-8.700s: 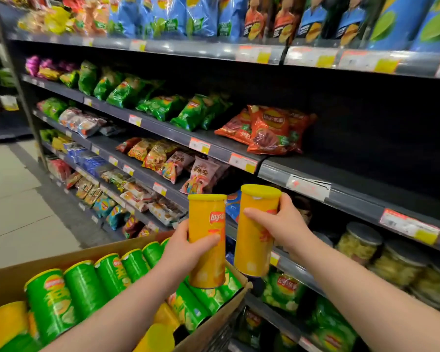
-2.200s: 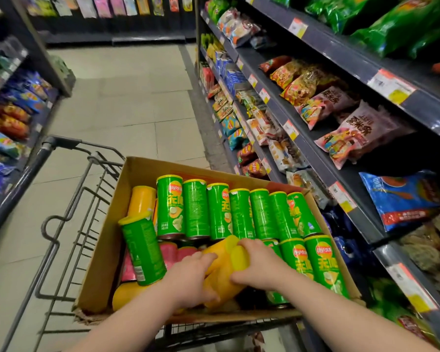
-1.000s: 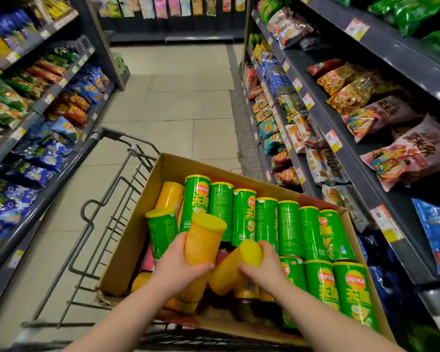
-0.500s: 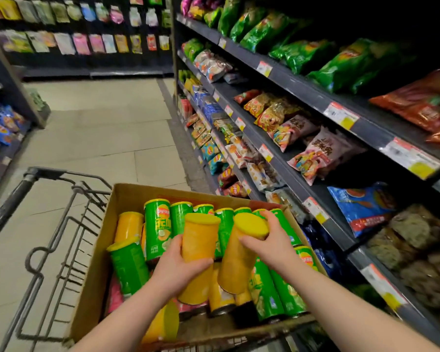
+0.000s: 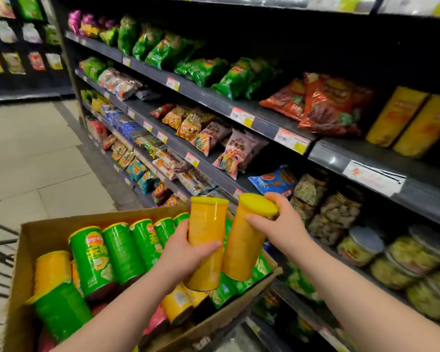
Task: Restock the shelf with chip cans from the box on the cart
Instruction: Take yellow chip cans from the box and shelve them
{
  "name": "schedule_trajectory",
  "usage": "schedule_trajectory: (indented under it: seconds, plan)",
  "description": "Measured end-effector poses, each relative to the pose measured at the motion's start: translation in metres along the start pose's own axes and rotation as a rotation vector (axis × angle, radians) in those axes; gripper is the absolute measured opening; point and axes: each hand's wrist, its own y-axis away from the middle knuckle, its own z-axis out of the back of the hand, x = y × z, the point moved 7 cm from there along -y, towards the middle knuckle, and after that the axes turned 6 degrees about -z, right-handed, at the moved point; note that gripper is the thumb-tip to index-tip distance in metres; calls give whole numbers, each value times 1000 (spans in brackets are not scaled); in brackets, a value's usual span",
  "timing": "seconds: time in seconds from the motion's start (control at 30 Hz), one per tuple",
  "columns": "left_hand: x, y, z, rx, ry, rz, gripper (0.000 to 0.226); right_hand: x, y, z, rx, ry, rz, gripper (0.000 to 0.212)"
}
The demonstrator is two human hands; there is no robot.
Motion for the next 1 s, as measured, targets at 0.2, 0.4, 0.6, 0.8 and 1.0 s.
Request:
schedule_trajectory:
  seconds: [0.2,0.4,0.6,0.8,1.0]
  plan:
    - [-43,-7,-35,84,106,-86,72,9,3,62,-89,-50,15,65]
    - [-87,-19,-83,173,177,-124,76,17,-10,144,-196,-57,71,64]
    - [-141,-32,-142,238,211,-188,66,20,-25,240,-344,-72,128,68]
    - [-194,-46,-197,261,260,-244,62,16,-52,329,-472,-103,177,68]
    - [-230,-64,-239,235,292,-304,67,-1,-100,378,-517,-56,139,73]
